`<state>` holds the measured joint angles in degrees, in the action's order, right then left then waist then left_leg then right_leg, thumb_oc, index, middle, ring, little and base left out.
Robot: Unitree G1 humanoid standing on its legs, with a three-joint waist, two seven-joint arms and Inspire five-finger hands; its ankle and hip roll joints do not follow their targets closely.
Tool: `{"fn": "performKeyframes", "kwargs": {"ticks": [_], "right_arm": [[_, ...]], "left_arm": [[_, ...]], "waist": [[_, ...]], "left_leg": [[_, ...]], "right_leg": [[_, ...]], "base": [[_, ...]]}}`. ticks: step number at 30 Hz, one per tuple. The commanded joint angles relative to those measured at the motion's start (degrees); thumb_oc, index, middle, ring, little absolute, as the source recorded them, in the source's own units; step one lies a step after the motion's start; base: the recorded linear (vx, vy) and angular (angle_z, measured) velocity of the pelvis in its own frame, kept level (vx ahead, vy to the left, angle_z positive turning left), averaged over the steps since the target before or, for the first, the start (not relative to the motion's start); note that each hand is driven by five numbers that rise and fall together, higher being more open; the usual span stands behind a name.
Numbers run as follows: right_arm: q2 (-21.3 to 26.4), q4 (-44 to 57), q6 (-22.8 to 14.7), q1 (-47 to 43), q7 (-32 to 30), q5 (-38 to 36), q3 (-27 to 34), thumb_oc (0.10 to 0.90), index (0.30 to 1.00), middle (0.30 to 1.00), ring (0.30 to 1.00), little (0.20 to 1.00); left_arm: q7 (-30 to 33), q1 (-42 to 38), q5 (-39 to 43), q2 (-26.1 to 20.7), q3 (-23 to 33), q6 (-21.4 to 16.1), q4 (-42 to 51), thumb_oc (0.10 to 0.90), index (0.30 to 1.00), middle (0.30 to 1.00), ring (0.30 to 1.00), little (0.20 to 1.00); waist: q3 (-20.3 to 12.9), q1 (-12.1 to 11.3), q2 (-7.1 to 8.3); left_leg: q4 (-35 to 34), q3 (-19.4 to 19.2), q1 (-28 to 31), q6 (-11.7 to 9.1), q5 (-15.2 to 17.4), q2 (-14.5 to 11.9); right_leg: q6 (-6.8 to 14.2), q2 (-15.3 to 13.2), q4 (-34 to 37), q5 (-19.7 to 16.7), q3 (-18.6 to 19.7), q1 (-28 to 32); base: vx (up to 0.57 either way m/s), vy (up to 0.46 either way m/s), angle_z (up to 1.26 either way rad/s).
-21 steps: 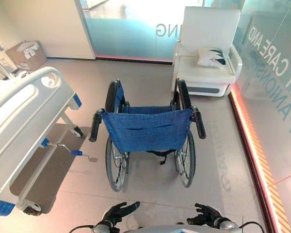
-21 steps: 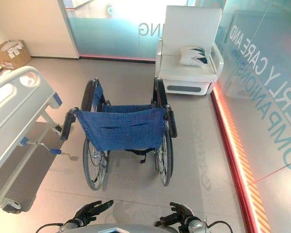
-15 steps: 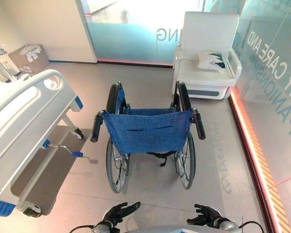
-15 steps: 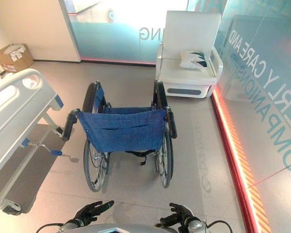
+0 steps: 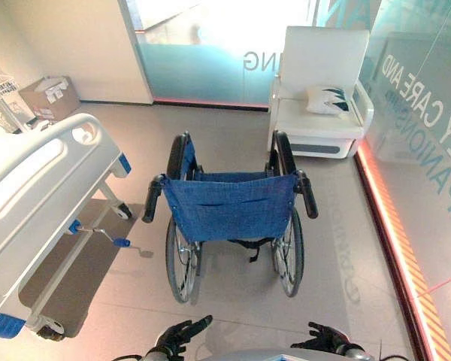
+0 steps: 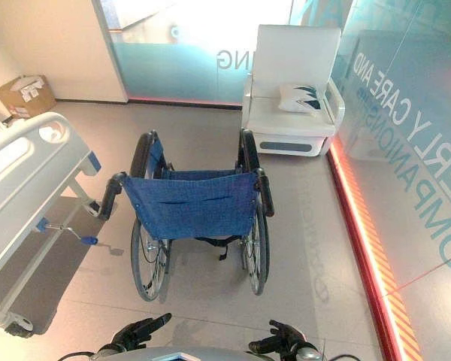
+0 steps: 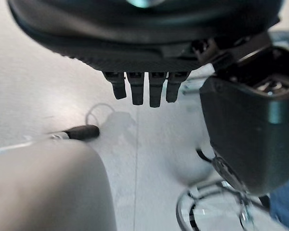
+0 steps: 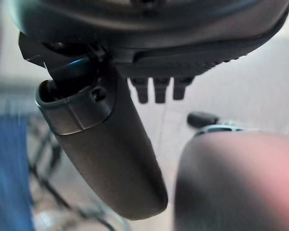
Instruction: Push the wheelchair next to the bed
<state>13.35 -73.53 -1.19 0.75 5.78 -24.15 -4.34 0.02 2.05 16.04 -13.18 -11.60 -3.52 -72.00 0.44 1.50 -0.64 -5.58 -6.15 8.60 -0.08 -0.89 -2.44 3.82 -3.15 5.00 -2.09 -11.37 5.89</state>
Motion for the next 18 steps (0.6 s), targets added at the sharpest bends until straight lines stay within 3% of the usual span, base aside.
{"fn": "performKeyframes", "kwargs": {"ticks": [1,4,8,10,12,18], "right_arm": [[4.49,-3.21,1.08,-3.92,-1.99,-12.7,6.01,0.8,0.9,0.9,0.9,0.9],[7.88,-3.69,4.76,-5.32,-3.68,-15.04,10.59,0.8,0.9,0.9,0.9,0.9],[16.45,-4.77,7.81,-9.54,-5.47,-7.41,11.22,0.8,0.9,0.9,0.9,0.9],[22.23,-4.73,7.63,-13.34,-4.02,-0.97,8.29,0.8,0.9,0.9,0.9,0.9],[26.63,-4.68,8.16,-17.44,-3.86,-1.62,5.58,0.8,0.9,0.9,0.9,0.9],[35.84,0.17,3.76,-29.67,-5.81,-0.8,-1.53,0.8,0.9,0.9,0.9,0.9]], "left_arm": [[0.86,-5.26,4.41,-3.32,3.8,1.12,-3.08,0.8,0.9,0.9,0.9,0.9],[1.54,-6.75,3.63,-6.34,5.54,2.37,-3.17,0.8,0.9,0.9,0.9,0.9],[-0.47,-11.22,-0.5,-13.91,4.84,5.25,-2.92,0.8,0.9,0.9,0.9,0.9],[-0.17,-14.8,-4.57,-18.69,2.19,6.21,-2.52,0.8,0.9,0.9,0.9,0.9],[-1.14,-18.67,-5.06,-22.74,-1.0,6.93,-1.94,0.8,0.9,0.9,0.9,0.9],[0.76,-30.95,-0.46,-34.32,-5.42,8.76,4.4,0.8,0.9,0.9,0.9,0.9]], "waist": [[0.07,0.8,0.62],[-0.44,0.91,0.28],[-0.76,0.58,0.16],[-0.95,0.35,0.19],[-0.88,0.18,0.24],[-0.67,0.12,0.45]], "left_leg": [[0.85,-4.36,0.55,0.44,3.42,3.08],[0.74,-4.69,0.76,0.38,3.38,3.05],[0.67,-4.8,0.86,0.28,3.35,3.05],[0.58,-4.85,0.46,0.28,3.0,3.08],[0.58,-4.81,0.21,0.29,2.82,3.1],[0.58,-5.01,-0.49,-0.14,2.36,3.16]], "right_leg": [[0.83,1.12,-3.61,3.42,0.43,1.26],[0.9,1.15,-3.33,3.23,0.44,1.37],[1.14,1.06,-2.95,2.99,0.04,1.66],[1.26,0.95,-2.72,2.53,-0.18,1.31],[1.39,0.83,-2.71,2.33,-0.24,1.12],[1.75,0.67,-2.58,1.75,-0.21,0.58]], "base": [[0.05,0.036,-0.06],[0.03,0.03,-0.05],[0.0,0.004,0.02],[-0.04,0.011,0.0],[-0.05,0.011,0.0],[-0.05,0.006,-0.03]]}}
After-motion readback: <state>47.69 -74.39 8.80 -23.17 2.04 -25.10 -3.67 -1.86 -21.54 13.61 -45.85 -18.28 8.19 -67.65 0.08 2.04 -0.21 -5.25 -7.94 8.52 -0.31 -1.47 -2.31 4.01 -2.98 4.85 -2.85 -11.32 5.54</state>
